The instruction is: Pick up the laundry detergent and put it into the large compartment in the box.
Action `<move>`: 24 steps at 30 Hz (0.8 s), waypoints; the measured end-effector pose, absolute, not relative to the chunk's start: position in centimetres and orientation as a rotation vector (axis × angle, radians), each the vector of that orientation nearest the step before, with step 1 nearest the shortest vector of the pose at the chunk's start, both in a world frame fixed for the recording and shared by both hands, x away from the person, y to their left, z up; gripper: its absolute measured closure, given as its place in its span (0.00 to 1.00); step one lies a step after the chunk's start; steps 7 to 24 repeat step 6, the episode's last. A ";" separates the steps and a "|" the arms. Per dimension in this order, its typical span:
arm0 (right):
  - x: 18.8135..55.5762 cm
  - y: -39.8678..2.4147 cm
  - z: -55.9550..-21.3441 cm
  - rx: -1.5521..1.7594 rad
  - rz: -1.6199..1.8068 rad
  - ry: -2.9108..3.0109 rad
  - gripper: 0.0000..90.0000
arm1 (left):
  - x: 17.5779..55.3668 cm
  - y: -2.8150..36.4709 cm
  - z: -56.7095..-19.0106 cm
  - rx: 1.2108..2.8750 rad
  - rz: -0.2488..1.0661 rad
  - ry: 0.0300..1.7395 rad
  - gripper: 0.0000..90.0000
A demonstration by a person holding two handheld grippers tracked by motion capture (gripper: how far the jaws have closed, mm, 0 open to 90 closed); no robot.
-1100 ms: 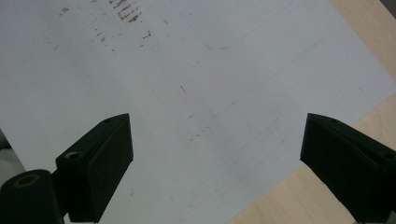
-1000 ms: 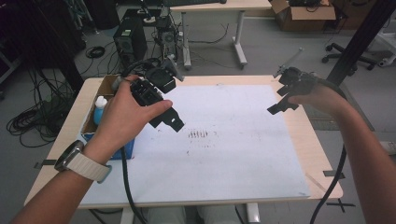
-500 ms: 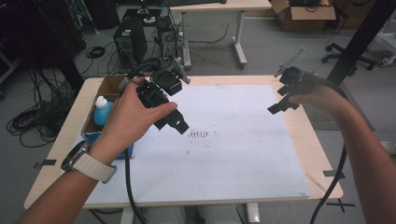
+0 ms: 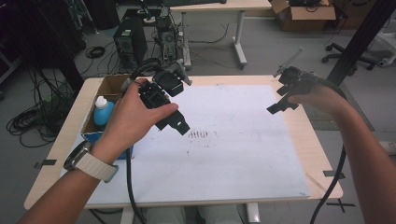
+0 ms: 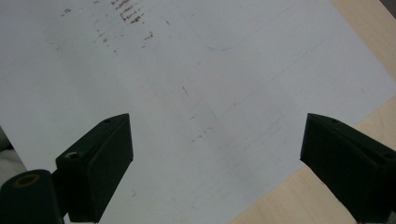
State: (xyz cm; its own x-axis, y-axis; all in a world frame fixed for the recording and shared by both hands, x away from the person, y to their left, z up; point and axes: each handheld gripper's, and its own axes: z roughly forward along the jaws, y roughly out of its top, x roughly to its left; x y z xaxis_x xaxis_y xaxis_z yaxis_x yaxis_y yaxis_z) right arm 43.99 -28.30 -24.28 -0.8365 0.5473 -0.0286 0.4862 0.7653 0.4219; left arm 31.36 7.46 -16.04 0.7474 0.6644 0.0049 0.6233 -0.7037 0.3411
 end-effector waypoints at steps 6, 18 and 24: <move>44.2 -28.3 -24.3 0.826 0.611 2.810 0.10 | 31.6 7.6 -16.1 2.622 0.178 1.002 0.04; 44.2 -28.3 -24.3 0.826 0.611 2.810 0.10 | 31.6 7.6 -16.1 2.622 0.178 1.002 0.04; 44.2 -28.3 -24.3 0.826 0.611 2.810 0.10 | 31.6 7.6 -16.1 2.622 0.178 1.002 0.04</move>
